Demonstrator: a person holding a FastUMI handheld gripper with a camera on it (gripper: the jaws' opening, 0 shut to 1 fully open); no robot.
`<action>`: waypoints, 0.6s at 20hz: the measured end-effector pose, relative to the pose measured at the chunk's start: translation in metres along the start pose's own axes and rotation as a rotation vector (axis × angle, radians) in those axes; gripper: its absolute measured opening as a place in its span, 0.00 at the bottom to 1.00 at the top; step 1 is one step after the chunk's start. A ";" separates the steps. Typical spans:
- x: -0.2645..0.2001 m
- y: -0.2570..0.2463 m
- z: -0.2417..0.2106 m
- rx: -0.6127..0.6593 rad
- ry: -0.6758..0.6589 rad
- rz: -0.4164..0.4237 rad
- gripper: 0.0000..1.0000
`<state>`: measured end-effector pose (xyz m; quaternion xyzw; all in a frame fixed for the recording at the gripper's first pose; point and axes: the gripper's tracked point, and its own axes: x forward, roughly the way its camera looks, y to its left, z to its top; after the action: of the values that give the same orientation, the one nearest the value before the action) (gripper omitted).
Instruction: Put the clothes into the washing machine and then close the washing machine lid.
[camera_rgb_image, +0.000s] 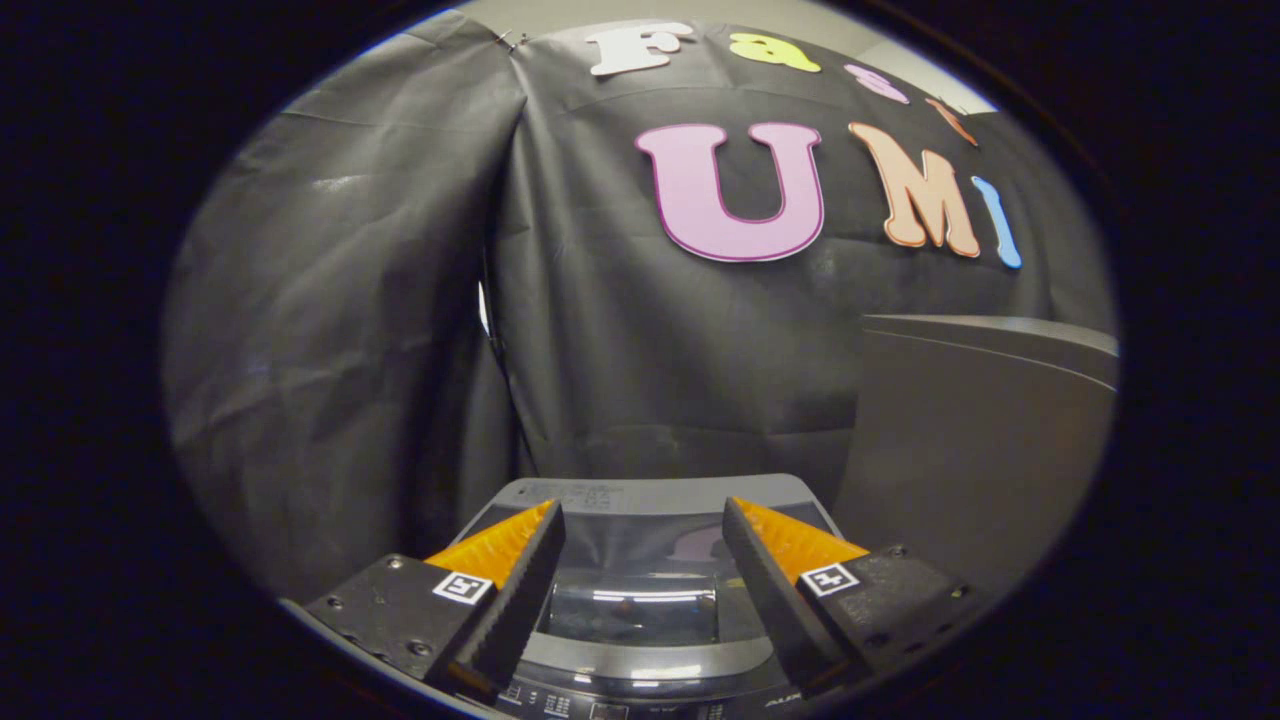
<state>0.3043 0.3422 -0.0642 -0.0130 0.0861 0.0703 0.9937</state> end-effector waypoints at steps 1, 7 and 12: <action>-0.005 -0.001 -0.002 -0.003 0.006 0.001 0.97; -0.036 -0.012 -0.015 0.035 0.029 -0.013 0.97; -0.072 -0.023 -0.016 0.070 0.036 -0.015 0.96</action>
<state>0.2342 0.3091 -0.0673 0.0201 0.1063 0.0597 0.9923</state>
